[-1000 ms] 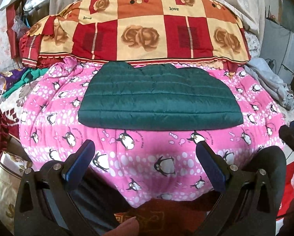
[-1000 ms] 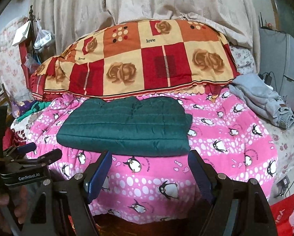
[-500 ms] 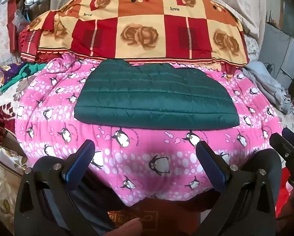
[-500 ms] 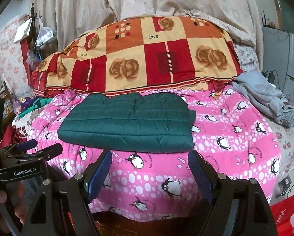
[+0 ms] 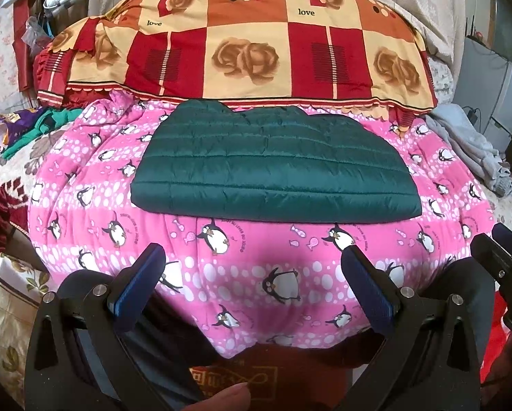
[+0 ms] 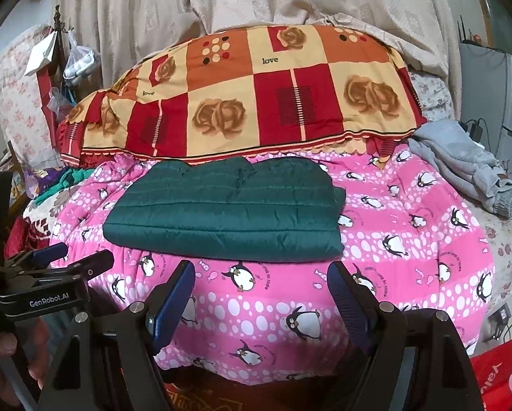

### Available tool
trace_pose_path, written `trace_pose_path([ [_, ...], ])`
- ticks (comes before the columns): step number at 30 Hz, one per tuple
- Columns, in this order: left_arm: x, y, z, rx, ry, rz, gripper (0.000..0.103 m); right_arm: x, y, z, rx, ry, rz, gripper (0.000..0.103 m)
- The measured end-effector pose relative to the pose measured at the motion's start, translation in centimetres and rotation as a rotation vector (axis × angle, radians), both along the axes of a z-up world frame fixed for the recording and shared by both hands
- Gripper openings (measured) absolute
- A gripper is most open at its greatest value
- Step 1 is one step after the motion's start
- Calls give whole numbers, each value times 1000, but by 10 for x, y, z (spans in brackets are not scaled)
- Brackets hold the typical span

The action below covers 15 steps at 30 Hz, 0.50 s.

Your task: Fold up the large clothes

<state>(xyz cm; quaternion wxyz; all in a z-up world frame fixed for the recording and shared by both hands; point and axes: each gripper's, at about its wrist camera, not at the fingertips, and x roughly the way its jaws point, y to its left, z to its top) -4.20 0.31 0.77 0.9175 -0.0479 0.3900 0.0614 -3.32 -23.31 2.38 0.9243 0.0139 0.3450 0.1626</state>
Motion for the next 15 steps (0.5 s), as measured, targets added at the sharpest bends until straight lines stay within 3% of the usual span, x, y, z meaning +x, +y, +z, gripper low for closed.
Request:
trace_pose_path([
  [15, -1, -2, -4, -3, -9, -9, 103, 2, 4, -2, 0, 20, 22, 77],
])
